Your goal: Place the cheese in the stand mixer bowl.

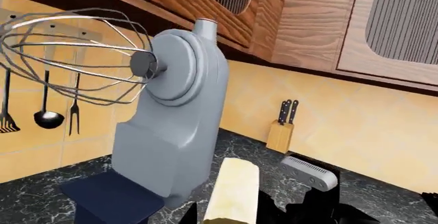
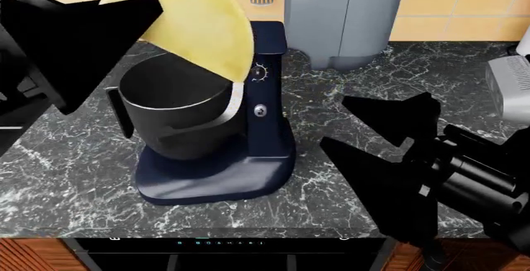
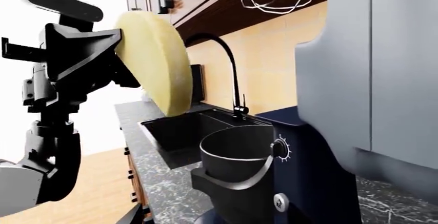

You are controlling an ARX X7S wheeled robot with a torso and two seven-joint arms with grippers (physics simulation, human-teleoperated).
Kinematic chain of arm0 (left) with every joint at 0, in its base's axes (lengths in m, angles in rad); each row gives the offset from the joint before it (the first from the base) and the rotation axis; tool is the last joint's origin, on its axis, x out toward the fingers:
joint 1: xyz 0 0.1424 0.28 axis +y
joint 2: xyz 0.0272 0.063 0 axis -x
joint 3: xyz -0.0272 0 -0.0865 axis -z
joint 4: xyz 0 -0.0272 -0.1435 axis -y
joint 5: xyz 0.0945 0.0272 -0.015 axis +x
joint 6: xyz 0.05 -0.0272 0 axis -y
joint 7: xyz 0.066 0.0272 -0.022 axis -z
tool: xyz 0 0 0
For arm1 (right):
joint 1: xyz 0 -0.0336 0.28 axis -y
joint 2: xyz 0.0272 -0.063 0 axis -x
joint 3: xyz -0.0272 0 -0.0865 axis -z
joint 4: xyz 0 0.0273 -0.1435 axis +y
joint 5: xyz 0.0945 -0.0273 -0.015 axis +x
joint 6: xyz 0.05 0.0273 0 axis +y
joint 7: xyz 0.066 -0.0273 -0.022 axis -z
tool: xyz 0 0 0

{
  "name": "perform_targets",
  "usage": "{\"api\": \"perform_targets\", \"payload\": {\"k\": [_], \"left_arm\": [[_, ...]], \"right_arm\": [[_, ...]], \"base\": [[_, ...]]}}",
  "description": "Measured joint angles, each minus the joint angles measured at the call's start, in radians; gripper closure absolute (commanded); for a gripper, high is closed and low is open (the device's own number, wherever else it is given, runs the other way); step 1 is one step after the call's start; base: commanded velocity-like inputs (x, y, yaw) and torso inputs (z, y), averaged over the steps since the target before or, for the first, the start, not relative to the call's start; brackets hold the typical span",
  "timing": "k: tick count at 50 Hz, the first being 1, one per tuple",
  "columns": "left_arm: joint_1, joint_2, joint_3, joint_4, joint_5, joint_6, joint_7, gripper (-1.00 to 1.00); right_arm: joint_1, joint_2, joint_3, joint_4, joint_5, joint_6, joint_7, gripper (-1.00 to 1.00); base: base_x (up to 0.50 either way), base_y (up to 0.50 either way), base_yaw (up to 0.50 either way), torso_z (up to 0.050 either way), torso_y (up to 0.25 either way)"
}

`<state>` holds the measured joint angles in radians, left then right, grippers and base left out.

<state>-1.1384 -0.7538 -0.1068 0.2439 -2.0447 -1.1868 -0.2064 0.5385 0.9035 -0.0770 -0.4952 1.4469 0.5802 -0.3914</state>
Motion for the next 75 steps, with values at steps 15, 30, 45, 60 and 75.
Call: {"api": "perform_targets", "payload": {"k": [15, 30, 45, 60, 75], "left_arm": [[-0.136, -0.041, 0.067, -0.022, -0.008, 0.030, -0.122, 1.00], [-0.245, -0.042, 0.180, -0.059, 0.071, 0.001, -0.195, 1.00], [-0.339, -0.012, 0.307, -0.111, 0.193, -0.054, -0.240, 1.00], [-0.407, 0.018, 0.397, -0.185, 0.237, -0.093, -0.282, 1.00], [-0.475, 0.045, 0.504, -0.284, 0.263, -0.143, -0.369, 1.00]], "right_arm": [[-0.006, -0.003, -0.002, 0.001, -0.016, -0.006, -0.002, -1.00], [-0.013, -0.008, -0.005, 0.007, -0.026, -0.011, -0.012, -1.00], [-0.026, -0.006, 0.000, 0.004, -0.029, -0.019, -0.017, -1.00], [-0.028, -0.015, -0.010, 0.009, -0.043, -0.021, -0.024, -1.00], [-0.029, -0.020, -0.017, 0.013, -0.051, -0.022, -0.028, -1.00]], "base": [[0.00, 0.00, 0.00, 0.000, 0.000], [0.00, 0.00, 0.00, 0.000, 0.000], [0.00, 0.00, 0.00, 0.000, 0.000], [0.00, 0.00, 0.00, 0.000, 0.001], [0.00, 0.00, 0.00, 0.001, 0.000]]}}
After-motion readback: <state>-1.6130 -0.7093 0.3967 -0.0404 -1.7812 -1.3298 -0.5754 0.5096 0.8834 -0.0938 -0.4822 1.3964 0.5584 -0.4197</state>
